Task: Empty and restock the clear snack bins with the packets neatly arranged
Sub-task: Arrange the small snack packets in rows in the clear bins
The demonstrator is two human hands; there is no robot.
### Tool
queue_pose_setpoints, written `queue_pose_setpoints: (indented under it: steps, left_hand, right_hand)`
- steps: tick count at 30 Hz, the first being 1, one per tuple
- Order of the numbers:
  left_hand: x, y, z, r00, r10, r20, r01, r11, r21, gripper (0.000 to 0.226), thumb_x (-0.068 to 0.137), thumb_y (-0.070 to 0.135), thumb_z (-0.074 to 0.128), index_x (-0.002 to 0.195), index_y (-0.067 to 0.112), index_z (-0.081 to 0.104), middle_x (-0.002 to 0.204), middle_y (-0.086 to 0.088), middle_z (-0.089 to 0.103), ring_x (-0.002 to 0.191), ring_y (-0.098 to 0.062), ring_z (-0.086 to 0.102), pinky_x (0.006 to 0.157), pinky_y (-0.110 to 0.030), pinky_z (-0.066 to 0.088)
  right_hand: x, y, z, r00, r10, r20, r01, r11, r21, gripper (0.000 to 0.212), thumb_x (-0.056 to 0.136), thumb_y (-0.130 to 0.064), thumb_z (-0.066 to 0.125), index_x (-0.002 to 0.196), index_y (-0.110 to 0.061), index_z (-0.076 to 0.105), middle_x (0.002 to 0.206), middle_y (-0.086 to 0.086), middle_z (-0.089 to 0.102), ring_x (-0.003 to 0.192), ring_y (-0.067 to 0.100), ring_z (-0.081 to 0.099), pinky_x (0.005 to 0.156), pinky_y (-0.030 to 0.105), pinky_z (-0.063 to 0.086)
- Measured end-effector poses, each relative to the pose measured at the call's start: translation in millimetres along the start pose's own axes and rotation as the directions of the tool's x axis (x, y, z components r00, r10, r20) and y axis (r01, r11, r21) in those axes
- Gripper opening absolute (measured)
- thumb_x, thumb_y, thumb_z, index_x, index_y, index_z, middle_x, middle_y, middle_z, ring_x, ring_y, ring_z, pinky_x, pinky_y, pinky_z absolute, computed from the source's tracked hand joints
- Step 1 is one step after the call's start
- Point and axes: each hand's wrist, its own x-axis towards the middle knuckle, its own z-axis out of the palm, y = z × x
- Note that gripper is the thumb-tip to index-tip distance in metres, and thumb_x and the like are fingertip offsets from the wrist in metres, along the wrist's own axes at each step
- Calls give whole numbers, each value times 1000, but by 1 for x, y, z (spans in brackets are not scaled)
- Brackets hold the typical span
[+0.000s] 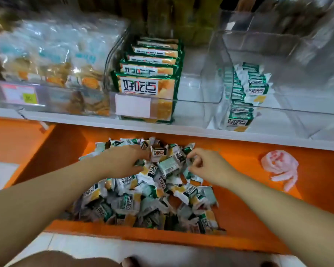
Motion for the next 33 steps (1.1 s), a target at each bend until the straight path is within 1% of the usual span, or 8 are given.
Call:
queue_pose_setpoints:
  steps: [4, 6, 9, 12, 20, 25, 29, 33]
  left_hand:
    - [28, -38, 40, 991, -134, -9, 132, 987, -90, 68, 91, 40, 59, 149, 29, 25, 147, -7, 32, 130, -29, 41, 104, -41, 41]
    - [41, -50, 53, 982, -185, -36, 178, 974, -138, 80, 86, 42, 64, 150, 32, 17, 150, -11, 23, 133, -37, 34, 105, -47, 39]
    - [59, -64, 65, 960, -273, 66, 280, 949, -144, 96, 83, 48, 67, 150, 39, -1, 155, -15, 1, 139, -46, 20, 110, -52, 32]
    - [76, -76, 64, 947, -298, 121, 312, 942, -125, 109, 79, 50, 70, 148, 41, -14, 154, -19, -10, 139, -51, 15, 112, -54, 28]
    - [113, -83, 70, 972, -212, 98, 232, 927, -296, 101, 72, 58, 73, 148, 46, 8, 152, -12, 18, 141, -40, 18, 112, -49, 28]
    - [110, -65, 74, 978, -96, 183, 145, 950, -275, 91, 73, 57, 73, 145, 50, 18, 146, -5, 22, 129, -31, 34, 106, -39, 38]
    - [92, -53, 72, 982, -10, 188, 63, 958, -279, 81, 72, 57, 73, 140, 53, 29, 147, 0, 22, 134, -23, 27, 108, -37, 35]
    - [79, -32, 68, 957, 108, 268, -57, 980, -193, 87, 80, 49, 71, 149, 45, 18, 156, 9, 18, 139, -15, 21, 107, -27, 27]
  right_hand:
    - [48, 17, 37, 996, 75, 57, -77, 997, 27, 62, 84, -28, 71, 139, -21, 42, 117, 4, 60, 91, 14, 54, 78, 24, 42]
    - [73, 26, 52, 988, 122, 94, -126, 991, 37, 80, 80, -30, 75, 147, -24, 30, 137, 9, 50, 106, 18, 52, 84, 21, 39]
    - [103, 34, 66, 971, 187, 151, -184, 982, -36, 105, 75, -38, 79, 152, -34, 7, 160, 8, 3, 146, 27, 11, 113, 32, 22]
    - [134, 39, 75, 957, 171, 236, -163, 985, -53, 115, 72, -33, 82, 151, -38, -2, 159, 5, -18, 147, 26, -9, 117, 37, 11]
    - [162, 51, 88, 956, 53, 287, -38, 998, -56, 122, 65, -29, 87, 150, -44, -1, 159, -3, -10, 147, 25, 0, 117, 43, 20]
    - [140, 48, 99, 928, -82, 364, 126, 987, -101, 109, 64, -35, 87, 147, -44, 16, 145, -5, 7, 137, 27, 26, 108, 35, 35]
    - [114, 50, 106, 904, -111, 414, 194, 967, -163, 103, 69, -31, 84, 145, -47, 16, 149, -16, -7, 130, 22, 38, 88, 28, 51]
    - [93, 55, 109, 892, -133, 433, 202, 973, -116, 97, 75, -34, 79, 149, -39, 16, 152, -11, -20, 146, 19, 9, 108, 24, 32]
